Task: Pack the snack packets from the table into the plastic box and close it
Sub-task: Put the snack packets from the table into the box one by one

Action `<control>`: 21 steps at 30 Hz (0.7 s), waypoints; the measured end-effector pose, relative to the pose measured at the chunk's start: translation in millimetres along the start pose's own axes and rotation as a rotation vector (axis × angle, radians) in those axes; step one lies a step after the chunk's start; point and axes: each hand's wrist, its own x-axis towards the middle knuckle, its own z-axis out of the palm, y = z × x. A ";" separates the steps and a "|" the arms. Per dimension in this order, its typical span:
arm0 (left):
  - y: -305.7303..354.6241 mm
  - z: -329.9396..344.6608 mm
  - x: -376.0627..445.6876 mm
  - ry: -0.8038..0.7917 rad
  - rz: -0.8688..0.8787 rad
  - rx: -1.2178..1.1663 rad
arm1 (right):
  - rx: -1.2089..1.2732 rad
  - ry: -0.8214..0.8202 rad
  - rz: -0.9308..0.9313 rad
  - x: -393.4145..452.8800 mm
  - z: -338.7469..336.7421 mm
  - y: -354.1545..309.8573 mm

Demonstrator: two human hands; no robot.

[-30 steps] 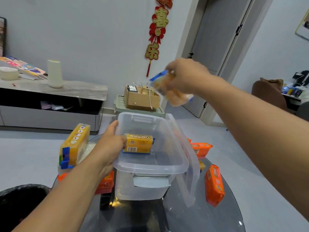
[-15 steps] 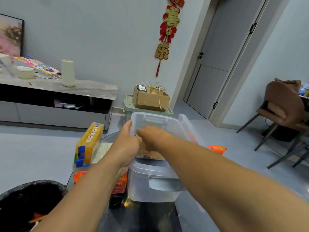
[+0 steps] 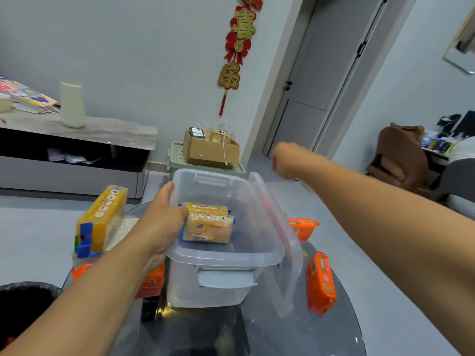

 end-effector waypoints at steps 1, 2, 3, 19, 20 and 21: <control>1.1 0.7 -1.4 -0.002 -0.005 -0.002 | -0.108 -0.122 0.019 -3.5 13.6 13.9; 0.8 1.2 -1.4 -0.004 -0.008 -0.001 | -0.204 -0.249 0.016 -8.3 28.3 23.8; 0.5 0.9 -1.5 -0.005 -0.010 0.002 | -0.275 -0.367 0.000 -14.1 43.4 29.4; 6.2 0.5 -7.5 -0.036 -0.046 -0.018 | 0.235 0.284 -0.055 -45.2 -64.9 -1.8; 6.2 0.4 -8.3 -0.042 -0.041 -0.028 | 0.266 0.257 -0.131 -47.7 -79.8 -17.4; 6.7 1.0 -9.6 -0.049 -0.039 -0.039 | 0.269 0.202 -0.200 -50.2 -88.5 -34.8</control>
